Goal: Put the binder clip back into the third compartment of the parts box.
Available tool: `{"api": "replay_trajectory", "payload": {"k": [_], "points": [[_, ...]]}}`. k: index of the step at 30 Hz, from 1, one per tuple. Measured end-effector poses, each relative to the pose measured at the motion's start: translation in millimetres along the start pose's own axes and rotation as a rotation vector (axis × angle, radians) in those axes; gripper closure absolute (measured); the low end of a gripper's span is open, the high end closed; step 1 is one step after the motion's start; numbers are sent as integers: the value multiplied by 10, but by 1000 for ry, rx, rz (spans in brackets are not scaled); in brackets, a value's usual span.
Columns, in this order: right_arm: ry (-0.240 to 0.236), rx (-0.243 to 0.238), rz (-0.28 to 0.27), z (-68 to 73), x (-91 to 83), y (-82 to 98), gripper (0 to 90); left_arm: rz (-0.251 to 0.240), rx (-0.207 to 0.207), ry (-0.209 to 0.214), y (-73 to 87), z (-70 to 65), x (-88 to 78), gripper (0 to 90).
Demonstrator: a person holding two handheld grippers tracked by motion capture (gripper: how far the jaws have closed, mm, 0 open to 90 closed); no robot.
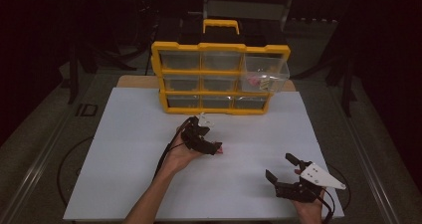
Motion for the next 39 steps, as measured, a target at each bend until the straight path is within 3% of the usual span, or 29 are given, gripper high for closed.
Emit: {"api": "replay_trajectory", "payload": {"k": [6,14,21,24,26,28,33,35,39], "points": [[-3,-2,5,7,9,4,82,29,22,19,75,-21,78,299],[-2,-1,5,4,6,3,83,12,47,77,142,-12,193,206],[1,-2,7,6,9,3,83,11,74,113,168,-2,289,211],[2,-1,8,5,10,4,82,17,74,117,186,6,339,250],[2,-1,9,6,12,5,82,28,91,108,194,19,365,264],[-3,-2,12,5,18,6,82,33,102,105,201,14,392,336],[-3,0,13,6,20,7,83,47,127,101,211,-6,440,380],[-2,1,12,6,17,7,82,48,157,78,198,-16,451,406],[-2,1,12,8,21,6,83,41,172,59,180,-42,453,478]]}}
Point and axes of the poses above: each handheld gripper's, and its own axes: x roughly forward along the jaws, y roughly out of its underside, z roughly to its left, the point moved 4 cm from there along x, roughly forward along the jaws, and after that the axes turned 3 degrees about -y, right-handed, at the moved point
